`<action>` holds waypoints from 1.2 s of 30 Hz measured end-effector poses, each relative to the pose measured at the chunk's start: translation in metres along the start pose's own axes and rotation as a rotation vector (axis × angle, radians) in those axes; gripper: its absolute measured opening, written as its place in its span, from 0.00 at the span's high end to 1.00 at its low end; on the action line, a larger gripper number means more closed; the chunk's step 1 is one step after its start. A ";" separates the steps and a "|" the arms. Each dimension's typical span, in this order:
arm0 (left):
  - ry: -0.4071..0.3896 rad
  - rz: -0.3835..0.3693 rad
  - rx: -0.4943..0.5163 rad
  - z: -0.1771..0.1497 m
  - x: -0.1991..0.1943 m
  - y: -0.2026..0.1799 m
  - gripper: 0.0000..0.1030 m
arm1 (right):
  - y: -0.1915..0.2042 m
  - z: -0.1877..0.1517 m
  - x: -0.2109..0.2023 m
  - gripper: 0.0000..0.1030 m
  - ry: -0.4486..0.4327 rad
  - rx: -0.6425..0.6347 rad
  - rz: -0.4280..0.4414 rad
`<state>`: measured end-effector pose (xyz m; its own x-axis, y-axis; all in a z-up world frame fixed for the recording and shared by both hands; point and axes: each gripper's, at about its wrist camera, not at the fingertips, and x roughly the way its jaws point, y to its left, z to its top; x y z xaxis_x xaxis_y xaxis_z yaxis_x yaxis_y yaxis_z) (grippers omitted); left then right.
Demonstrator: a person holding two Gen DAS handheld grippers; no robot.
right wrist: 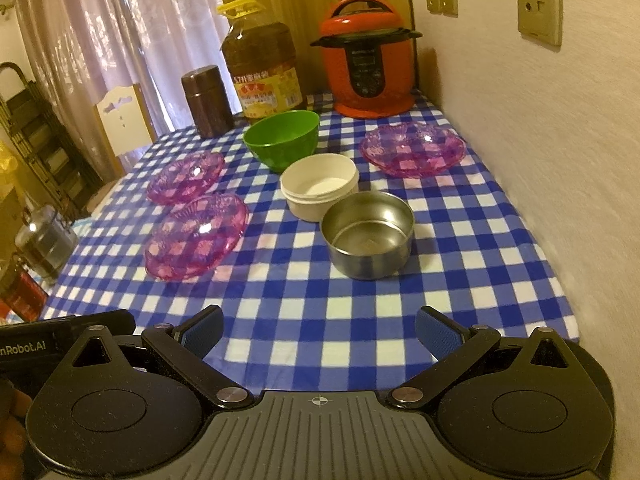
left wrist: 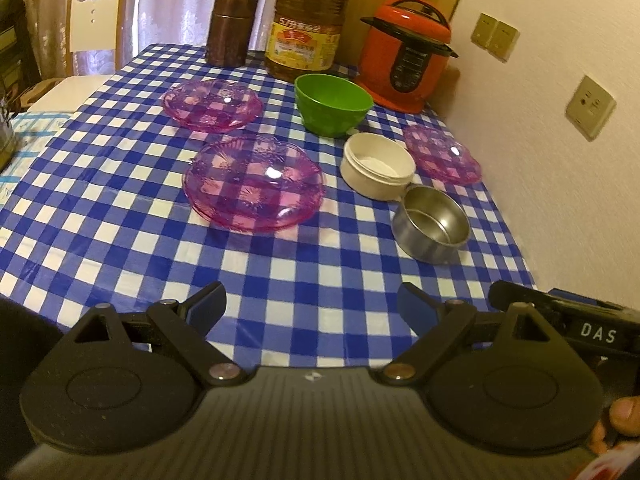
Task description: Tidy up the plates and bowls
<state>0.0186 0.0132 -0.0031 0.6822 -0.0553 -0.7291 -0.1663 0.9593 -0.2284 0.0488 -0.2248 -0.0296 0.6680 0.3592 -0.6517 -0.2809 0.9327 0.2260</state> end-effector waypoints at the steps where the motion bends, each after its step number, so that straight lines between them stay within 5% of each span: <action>1: -0.001 0.002 -0.006 0.003 0.002 0.002 0.11 | 0.000 0.002 0.003 0.01 -0.001 0.005 0.008; 11: -0.054 0.040 -0.111 0.046 0.034 0.059 0.12 | 0.021 0.032 0.049 0.01 -0.007 0.010 0.070; 20: -0.061 0.086 -0.099 0.082 0.087 0.104 0.11 | 0.041 0.056 0.120 0.02 0.013 0.032 0.129; 29: 0.008 0.097 -0.119 0.093 0.142 0.133 0.25 | 0.047 0.064 0.191 0.29 0.093 0.033 0.162; 36: 0.018 0.101 -0.113 0.090 0.165 0.138 0.49 | 0.047 0.068 0.228 0.46 0.132 0.050 0.201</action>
<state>0.1724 0.1615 -0.0974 0.6453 0.0338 -0.7631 -0.3132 0.9229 -0.2239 0.2347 -0.0968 -0.1187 0.5054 0.5331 -0.6785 -0.3620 0.8448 0.3941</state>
